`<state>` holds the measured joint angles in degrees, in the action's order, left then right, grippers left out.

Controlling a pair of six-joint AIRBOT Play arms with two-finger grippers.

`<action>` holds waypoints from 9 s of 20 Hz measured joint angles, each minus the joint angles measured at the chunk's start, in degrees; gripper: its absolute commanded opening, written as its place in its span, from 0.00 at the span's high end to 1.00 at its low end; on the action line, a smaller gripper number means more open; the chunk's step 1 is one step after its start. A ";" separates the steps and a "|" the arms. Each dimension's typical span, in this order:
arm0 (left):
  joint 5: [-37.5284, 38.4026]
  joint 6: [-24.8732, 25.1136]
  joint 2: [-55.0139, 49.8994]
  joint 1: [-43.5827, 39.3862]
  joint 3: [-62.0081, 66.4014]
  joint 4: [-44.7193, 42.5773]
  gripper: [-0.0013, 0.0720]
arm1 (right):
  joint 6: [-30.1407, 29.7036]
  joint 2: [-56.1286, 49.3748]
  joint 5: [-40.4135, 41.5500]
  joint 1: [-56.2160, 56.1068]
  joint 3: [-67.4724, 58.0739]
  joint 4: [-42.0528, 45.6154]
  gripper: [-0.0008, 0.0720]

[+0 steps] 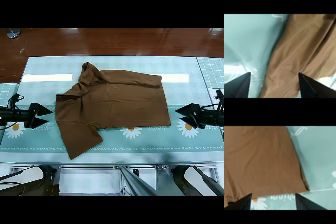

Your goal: Fold the shirts.

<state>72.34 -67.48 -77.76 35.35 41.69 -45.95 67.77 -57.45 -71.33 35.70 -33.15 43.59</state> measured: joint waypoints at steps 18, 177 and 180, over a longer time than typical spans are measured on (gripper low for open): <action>-2.03 7.34 -1.84 -12.98 -0.61 4.04 0.95 | 2.36 -2.60 4.52 0.15 2.80 2.78 0.14; -7.08 -9.05 -24.11 -20.26 41.11 1.27 0.02 | 9.11 -41.11 7.76 -19.58 -42.36 -3.17 0.14; -0.33 -13.70 -23.63 -17.07 44.92 -9.31 0.02 | 8.04 -40.50 3.80 -16.06 -43.91 -1.38 0.14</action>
<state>72.01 -81.19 -101.38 18.28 86.61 -55.27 75.81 -97.95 -67.53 19.64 -77.06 42.22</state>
